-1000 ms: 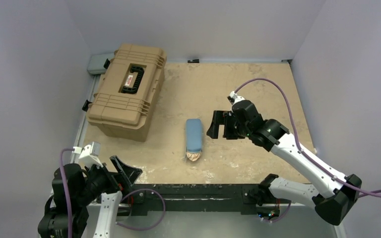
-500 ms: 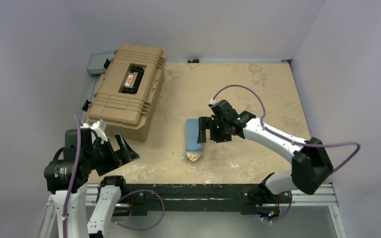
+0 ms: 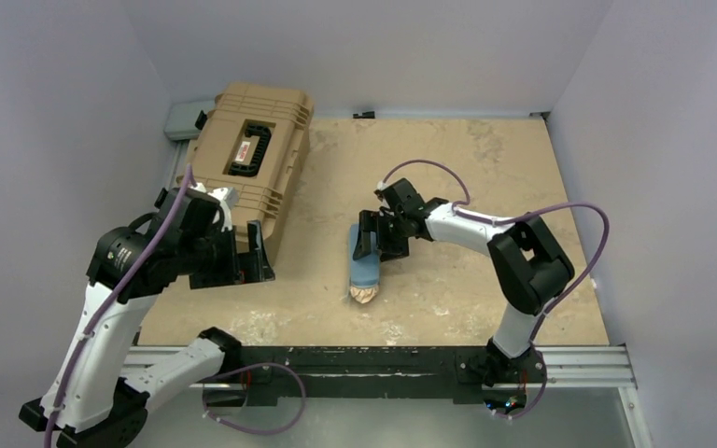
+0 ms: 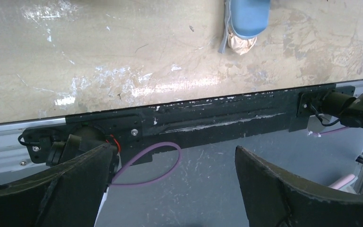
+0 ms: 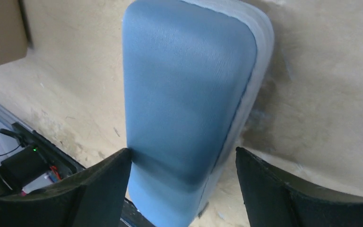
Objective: Open the umbrella
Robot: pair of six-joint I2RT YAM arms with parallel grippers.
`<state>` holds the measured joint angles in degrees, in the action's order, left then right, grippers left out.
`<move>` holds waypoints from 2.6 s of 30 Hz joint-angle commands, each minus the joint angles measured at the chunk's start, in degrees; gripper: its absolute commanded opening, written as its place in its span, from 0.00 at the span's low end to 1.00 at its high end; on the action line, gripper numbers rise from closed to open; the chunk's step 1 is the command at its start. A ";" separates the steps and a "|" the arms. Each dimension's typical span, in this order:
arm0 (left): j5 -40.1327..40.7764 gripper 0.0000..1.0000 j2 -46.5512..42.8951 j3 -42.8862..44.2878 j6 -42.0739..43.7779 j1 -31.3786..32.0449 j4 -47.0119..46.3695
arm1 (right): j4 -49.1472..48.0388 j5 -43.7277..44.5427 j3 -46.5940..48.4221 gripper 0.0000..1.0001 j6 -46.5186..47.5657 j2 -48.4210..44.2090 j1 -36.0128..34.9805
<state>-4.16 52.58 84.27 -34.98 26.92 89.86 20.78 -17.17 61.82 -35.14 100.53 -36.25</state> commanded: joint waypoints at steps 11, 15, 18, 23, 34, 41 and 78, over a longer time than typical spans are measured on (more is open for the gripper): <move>-0.84 0.99 2.77 1.71 -5.56 7.61 -8.76 | 0.38 -4.04 4.12 0.00 2.75 -0.93 -0.05; 0.18 1.00 4.46 4.98 -4.89 7.67 -11.12 | 4.65 -6.08 7.51 0.00 3.43 -5.96 0.04; 2.11 1.00 4.87 6.26 -4.44 7.69 -14.03 | 7.76 -7.31 10.80 0.00 2.54 -9.86 -0.03; -6.40 1.00 6.22 6.19 -4.12 7.71 -23.28 | 11.67 -7.53 16.92 0.00 -0.05 -15.80 -0.02; -14.32 1.00 14.39 15.55 -6.13 7.70 -35.73 | 11.85 -11.96 24.00 0.00 -6.15 -26.57 -0.05; -12.34 0.99 17.67 14.44 -11.64 9.73 -43.44 | 4.69 -16.10 21.17 0.00 -12.22 -31.85 0.00; -26.01 0.00 29.15 42.59 -23.64 2.73 -18.54 | -13.10 -9.45 -7.46 0.94 20.17 -63.51 -0.12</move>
<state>-19.40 79.13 120.14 -53.45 30.68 71.68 23.92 -27.49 63.64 -23.68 44.53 -36.01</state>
